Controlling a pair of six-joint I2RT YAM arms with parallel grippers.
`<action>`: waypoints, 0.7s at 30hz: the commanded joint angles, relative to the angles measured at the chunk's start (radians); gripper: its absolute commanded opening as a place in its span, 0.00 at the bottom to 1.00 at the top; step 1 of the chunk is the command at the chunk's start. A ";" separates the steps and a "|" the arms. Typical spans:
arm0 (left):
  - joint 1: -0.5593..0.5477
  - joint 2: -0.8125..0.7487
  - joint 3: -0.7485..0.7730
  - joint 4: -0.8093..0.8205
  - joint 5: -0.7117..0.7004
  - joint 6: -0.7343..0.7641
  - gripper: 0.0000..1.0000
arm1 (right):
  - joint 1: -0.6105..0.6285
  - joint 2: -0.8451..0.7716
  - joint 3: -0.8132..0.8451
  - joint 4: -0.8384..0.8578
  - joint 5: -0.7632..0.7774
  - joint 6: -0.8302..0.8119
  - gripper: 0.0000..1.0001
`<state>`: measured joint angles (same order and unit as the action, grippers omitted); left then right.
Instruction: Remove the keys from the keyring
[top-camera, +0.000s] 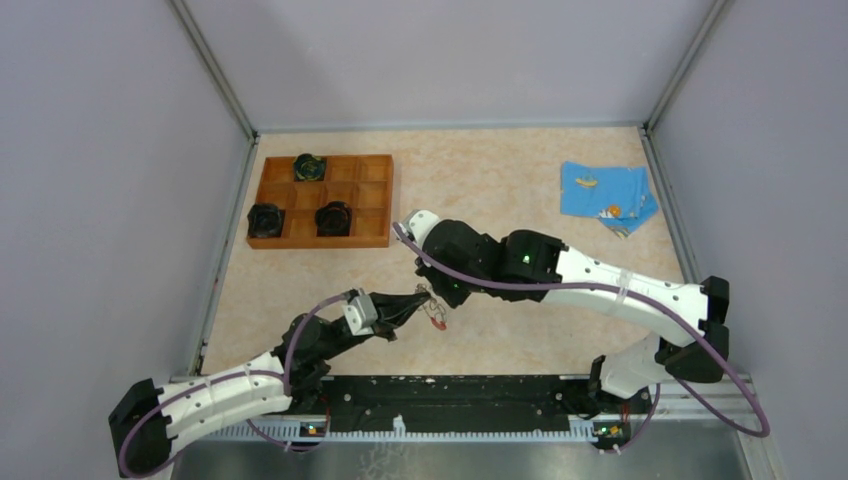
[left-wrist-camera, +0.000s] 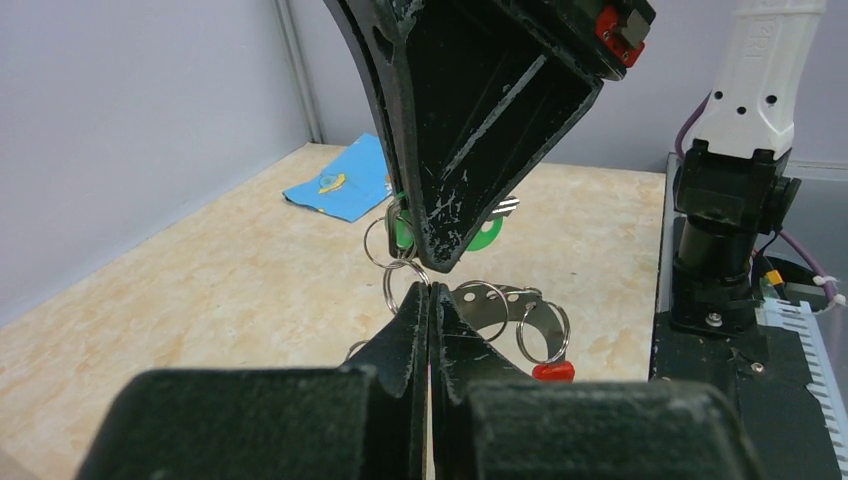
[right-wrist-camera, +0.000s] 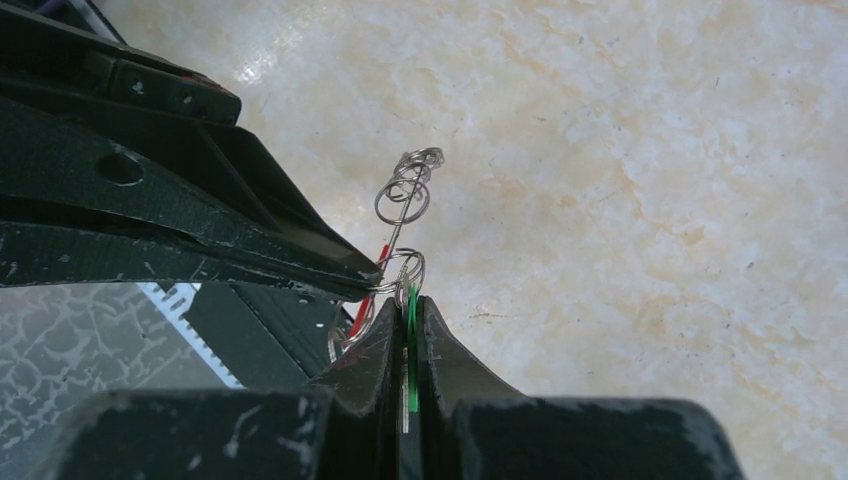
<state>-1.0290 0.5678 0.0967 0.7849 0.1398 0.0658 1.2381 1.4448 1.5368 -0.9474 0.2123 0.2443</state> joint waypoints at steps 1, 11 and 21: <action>-0.003 -0.006 -0.022 0.065 0.063 0.000 0.00 | -0.025 -0.031 -0.027 -0.009 0.084 -0.023 0.00; -0.007 -0.028 -0.049 0.106 0.081 0.005 0.00 | -0.037 -0.035 -0.087 0.041 0.072 -0.045 0.00; -0.008 0.007 -0.051 0.103 0.046 -0.037 0.05 | -0.036 -0.059 -0.018 0.027 0.035 -0.072 0.00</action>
<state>-1.0294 0.5613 0.0444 0.8288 0.1806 0.0532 1.2205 1.4368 1.4471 -0.9348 0.2264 0.1944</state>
